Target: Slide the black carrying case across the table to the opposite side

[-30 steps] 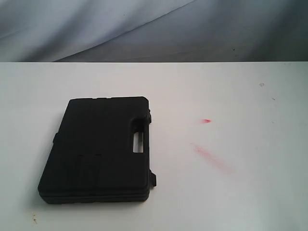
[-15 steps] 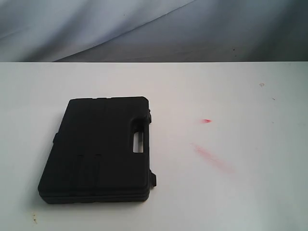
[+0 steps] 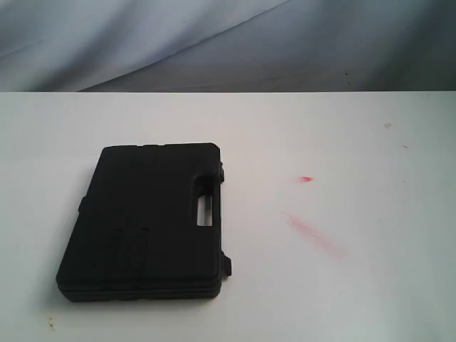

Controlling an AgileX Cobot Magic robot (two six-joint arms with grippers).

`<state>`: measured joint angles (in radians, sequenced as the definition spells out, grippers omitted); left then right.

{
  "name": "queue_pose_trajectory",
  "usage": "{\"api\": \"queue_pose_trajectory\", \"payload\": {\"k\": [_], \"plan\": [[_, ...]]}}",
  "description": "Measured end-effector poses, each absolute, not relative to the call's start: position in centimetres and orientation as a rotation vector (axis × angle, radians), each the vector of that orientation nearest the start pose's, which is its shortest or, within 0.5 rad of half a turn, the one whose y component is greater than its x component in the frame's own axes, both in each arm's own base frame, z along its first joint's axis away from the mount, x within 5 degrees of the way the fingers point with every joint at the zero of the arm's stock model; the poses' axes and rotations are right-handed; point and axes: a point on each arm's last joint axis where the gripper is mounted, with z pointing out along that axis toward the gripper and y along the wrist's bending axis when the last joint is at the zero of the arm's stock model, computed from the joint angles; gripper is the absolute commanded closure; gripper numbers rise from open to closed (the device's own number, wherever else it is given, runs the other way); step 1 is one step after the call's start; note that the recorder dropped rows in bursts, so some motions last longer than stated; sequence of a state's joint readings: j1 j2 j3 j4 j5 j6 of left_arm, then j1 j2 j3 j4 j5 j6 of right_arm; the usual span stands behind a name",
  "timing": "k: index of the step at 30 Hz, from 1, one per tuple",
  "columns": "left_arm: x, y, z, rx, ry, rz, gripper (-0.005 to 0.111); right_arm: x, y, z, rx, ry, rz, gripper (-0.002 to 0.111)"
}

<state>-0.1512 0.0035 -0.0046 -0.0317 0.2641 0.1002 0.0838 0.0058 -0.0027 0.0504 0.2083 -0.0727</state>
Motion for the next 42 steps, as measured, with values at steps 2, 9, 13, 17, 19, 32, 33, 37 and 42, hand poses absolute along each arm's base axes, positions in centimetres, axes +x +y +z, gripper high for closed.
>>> {"api": "queue_pose_trajectory", "payload": {"k": [2, 9, 13, 17, 19, 32, 33, 37, 42], "plan": [[5.4, -0.9, 19.1, 0.199, 1.736, -0.067, 0.107, 5.6, 0.6, 19.5, -0.099, 1.692, 0.054, 0.108], [5.6, -0.9, 20.2, 0.175, 1.612, -0.073, 0.107, 5.6, 0.6, 19.5, -0.099, 1.692, 0.054, 0.108], [5.6, -0.9, 20.8, 0.144, 1.548, -0.099, 0.107, 5.6, 0.6, 19.5, -0.099, 1.692, 0.054, 0.108], [5.5, -0.8, 22.1, 0.097, 1.412, -0.126, 0.107, 5.6, 0.6, 19.5, -0.099, 1.692, 0.054, 0.108], [5.3, -0.6, 23.1, 0.076, 1.299, -0.126, 0.107, 5.6, 0.6, 19.5, -0.099, 1.692, 0.054, 0.108], [1.6, -0.3, 32.9, 0.124, 0.984, -0.052, 0.107, 5.6, 0.6, 19.5, -0.099, 1.692, 0.054, 0.108], [1.1, -0.2, 33.9, 0.135, 1.002, -0.038, 0.107, 5.6, 0.6, 19.5, -0.099, 1.692, 0.054, 0.108], [-0.8, 0.2, 37.0, 0.155, 1.11, -0.006, 0.107, 5.6, 0.6, 19.5, -0.099, 1.692, 0.054, 0.108], [2.0, 0.1, 38.3, 0.225, 1.663, 0.036, 0.107, 5.6, 0.6, 19.5, -0.099, 1.692, 0.054, 0.108]]}}
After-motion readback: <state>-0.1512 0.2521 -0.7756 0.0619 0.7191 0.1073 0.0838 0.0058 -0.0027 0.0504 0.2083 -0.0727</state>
